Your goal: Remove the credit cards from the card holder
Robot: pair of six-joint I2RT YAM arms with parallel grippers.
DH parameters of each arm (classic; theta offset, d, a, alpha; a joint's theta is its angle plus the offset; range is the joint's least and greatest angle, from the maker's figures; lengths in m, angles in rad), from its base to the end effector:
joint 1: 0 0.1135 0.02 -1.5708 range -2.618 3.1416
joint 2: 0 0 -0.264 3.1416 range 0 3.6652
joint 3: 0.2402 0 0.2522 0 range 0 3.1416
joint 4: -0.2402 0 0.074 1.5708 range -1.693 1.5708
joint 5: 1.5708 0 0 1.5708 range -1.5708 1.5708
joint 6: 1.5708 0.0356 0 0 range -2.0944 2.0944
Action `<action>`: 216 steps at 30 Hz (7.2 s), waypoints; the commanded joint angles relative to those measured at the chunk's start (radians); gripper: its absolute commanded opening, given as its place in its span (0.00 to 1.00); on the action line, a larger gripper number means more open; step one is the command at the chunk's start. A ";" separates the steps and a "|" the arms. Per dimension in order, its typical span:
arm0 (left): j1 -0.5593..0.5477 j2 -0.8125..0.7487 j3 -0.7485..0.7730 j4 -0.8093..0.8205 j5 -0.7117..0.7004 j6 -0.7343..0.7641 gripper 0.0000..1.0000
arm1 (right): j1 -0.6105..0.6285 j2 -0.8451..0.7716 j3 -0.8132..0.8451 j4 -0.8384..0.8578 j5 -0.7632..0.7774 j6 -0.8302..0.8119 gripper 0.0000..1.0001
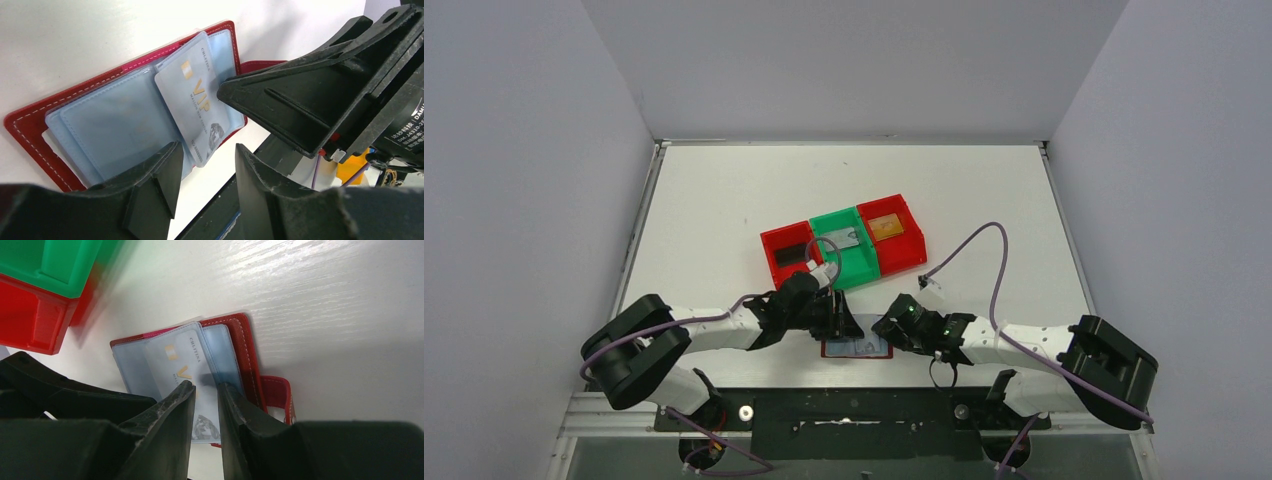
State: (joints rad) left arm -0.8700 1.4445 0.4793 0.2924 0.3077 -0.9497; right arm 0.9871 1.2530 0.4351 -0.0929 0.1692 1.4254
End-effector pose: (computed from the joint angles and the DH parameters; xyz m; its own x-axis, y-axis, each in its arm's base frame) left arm 0.1594 -0.2056 0.1409 -0.9504 -0.0753 -0.3016 0.1860 0.6396 -0.7459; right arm 0.1239 0.1767 0.1404 -0.8206 0.5273 -0.2205 0.3199 0.7434 0.5874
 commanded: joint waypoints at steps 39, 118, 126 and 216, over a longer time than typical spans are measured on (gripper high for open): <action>-0.013 0.048 -0.095 0.216 -0.073 -0.130 0.29 | -0.019 -0.008 -0.048 -0.050 0.008 -0.014 0.25; 0.000 0.016 -0.146 0.285 -0.051 -0.153 0.05 | 0.046 0.121 0.106 -0.121 0.002 -0.081 0.25; 0.000 0.068 -0.161 0.396 -0.042 -0.197 0.22 | 0.040 0.140 0.079 -0.068 -0.038 -0.073 0.25; 0.103 -0.576 -0.165 -0.171 -0.198 -0.056 0.00 | 0.088 0.014 0.139 -0.011 0.040 -0.271 0.44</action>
State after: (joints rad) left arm -0.7750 0.8948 0.3008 0.0566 0.1097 -1.0000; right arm 1.0672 1.3266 0.5770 -0.1318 0.1402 1.1637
